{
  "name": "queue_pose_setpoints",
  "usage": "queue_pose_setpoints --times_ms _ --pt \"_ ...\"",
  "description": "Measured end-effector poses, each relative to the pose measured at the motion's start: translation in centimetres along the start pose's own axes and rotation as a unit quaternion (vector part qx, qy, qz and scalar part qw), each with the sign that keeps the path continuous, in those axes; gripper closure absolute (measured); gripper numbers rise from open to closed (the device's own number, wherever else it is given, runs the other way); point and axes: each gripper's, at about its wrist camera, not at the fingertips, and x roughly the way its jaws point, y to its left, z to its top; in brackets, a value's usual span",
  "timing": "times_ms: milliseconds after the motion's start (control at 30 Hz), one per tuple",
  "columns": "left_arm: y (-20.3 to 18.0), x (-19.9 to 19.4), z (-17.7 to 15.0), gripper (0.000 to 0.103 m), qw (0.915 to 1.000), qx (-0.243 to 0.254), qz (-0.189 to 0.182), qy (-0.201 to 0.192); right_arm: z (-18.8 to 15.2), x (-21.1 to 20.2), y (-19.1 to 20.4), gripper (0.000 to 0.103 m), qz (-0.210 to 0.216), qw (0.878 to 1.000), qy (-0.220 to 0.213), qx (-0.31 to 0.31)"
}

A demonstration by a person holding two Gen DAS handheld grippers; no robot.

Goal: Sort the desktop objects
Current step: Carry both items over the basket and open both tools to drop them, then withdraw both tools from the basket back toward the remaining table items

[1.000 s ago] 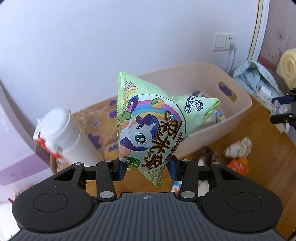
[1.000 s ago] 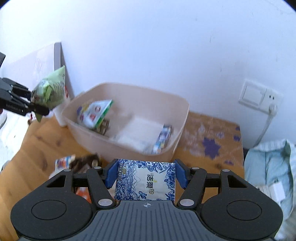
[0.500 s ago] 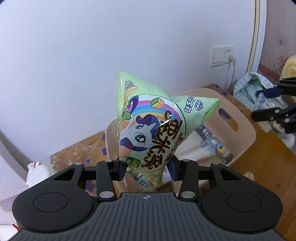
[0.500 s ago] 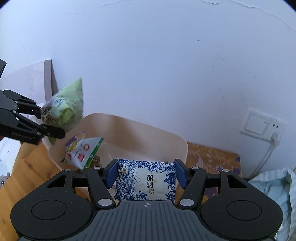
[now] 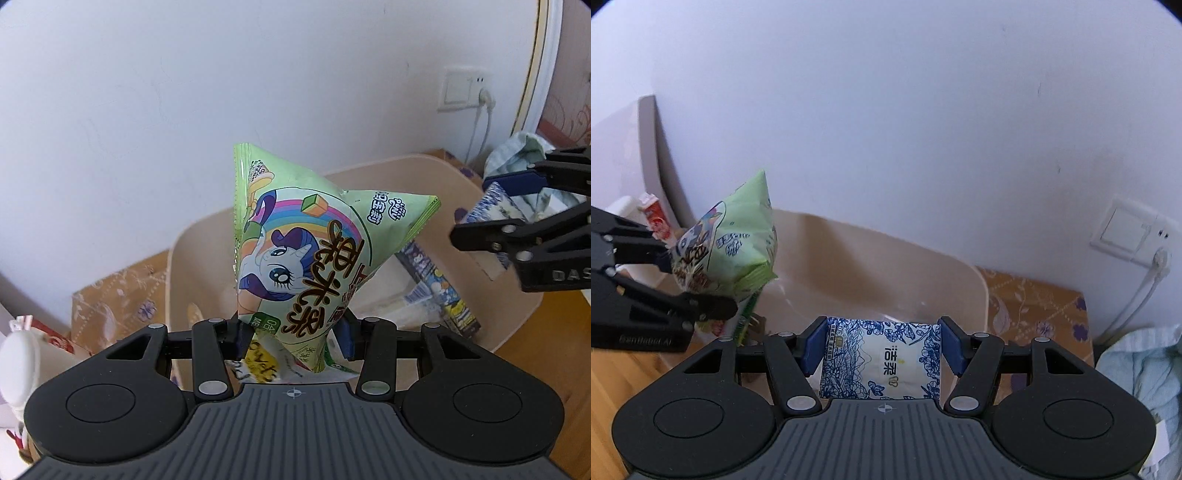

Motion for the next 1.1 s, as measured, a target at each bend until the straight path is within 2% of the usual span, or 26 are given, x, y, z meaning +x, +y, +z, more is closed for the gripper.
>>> queue_pose_setpoints --times_ms 133,233,267,300,367,500,833,1100 --pt "-0.9 1.1 -0.2 0.056 0.9997 0.016 0.009 0.015 -0.4 1.4 0.5 0.042 -0.003 1.000 0.019 -0.004" --pt "-1.2 1.2 -0.5 0.052 0.9996 0.023 0.003 0.018 -0.7 1.7 0.8 0.042 -0.001 1.000 0.026 -0.011" --pt "-1.3 1.3 -0.6 0.047 0.9995 0.026 0.000 0.017 -0.7 1.8 0.9 0.041 0.001 1.000 0.028 -0.014" --pt "-1.7 1.3 -0.5 0.043 0.9994 0.031 -0.001 0.016 -0.8 1.8 1.0 0.035 0.002 0.999 0.031 -0.015" --pt "-2.0 1.1 -0.7 0.037 0.9990 0.043 0.003 0.012 -1.0 1.7 0.8 0.032 0.009 0.999 0.033 -0.012" --pt "-2.1 0.8 -1.1 0.027 0.9986 0.051 0.012 0.010 -1.1 0.8 0.7 0.019 0.006 1.000 0.023 -0.011" --pt "-0.6 -1.3 -1.7 0.027 0.9997 0.020 0.011 0.002 -2.2 -2.3 0.4 0.006 0.006 1.000 -0.002 0.003" --pt "1.0 -4.1 -4.0 0.027 0.9999 0.000 0.015 0.000 -2.8 -4.9 0.5 0.000 0.003 1.000 -0.017 -0.010"
